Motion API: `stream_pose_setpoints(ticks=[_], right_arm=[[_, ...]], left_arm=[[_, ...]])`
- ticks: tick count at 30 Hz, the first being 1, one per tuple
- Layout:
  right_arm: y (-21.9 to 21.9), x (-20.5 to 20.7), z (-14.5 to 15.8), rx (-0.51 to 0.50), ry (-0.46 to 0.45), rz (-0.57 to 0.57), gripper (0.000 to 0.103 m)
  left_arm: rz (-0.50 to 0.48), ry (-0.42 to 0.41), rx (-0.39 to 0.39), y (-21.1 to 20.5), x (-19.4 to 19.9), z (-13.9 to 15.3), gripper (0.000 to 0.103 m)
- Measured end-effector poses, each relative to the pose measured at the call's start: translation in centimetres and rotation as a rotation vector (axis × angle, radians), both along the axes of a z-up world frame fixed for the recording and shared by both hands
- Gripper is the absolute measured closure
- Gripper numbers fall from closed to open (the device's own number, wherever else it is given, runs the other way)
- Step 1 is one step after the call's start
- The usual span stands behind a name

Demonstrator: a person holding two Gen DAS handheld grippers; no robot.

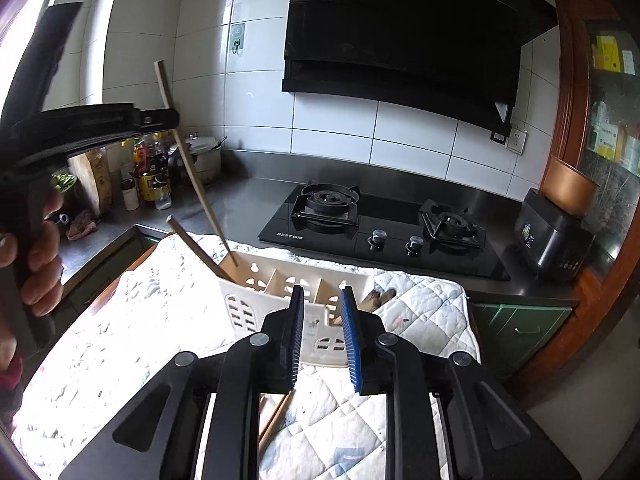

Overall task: Organize utensils
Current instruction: 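Drop the right tool's chopstick into the holder while the left tool inserts its chopstick, then close the right tool on a loose wooden chopstick while the left tool approaches another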

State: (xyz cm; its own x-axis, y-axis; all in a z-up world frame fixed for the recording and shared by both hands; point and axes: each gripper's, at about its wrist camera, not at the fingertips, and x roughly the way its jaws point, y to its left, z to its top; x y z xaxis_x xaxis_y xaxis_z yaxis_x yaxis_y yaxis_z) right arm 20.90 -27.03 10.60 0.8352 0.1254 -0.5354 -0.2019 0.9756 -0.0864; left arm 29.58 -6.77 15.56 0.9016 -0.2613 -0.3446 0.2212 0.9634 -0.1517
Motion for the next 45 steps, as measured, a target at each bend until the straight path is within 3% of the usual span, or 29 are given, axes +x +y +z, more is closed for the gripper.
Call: stream_pose_setpoints(ticks=[9,18,28,31,39,45], right_arm=[[0.6,-3.8,-5.3,0.031,0.073,0.021,0.082],[0.3,-7.8,-11.2,0.097,0.193,-0.004,0.082],[1.3,-11.5,-16.9,0.194,0.336,-0.025,0.082],[2.0,-12.1,-18.4,0.215,0.367,-0.036,0.083],[3.5,-12.1,-20.0,0.26,0.395,-0.059,0.089],[3.9,-11.5,-20.5,0.258,0.402,-0.1,0.093]], left_arm=[[-0.008,0.094,0.023,-0.6,2.1,-3.6,0.098],[-0.026,0.088,0.027,-0.6,0.9,-3.0,0.095],[-0.043,0.053,0.024,2.0,-6.4,-2.9,0.092],[-0.035,0.057,0.022,3.4,-9.1,-4.2,0.077],[-0.007,0.14,0.003,7.4,-14.4,-9.3,0.077],[0.035,0.196,-0.004,9.2,-16.9,-12.8,0.068]])
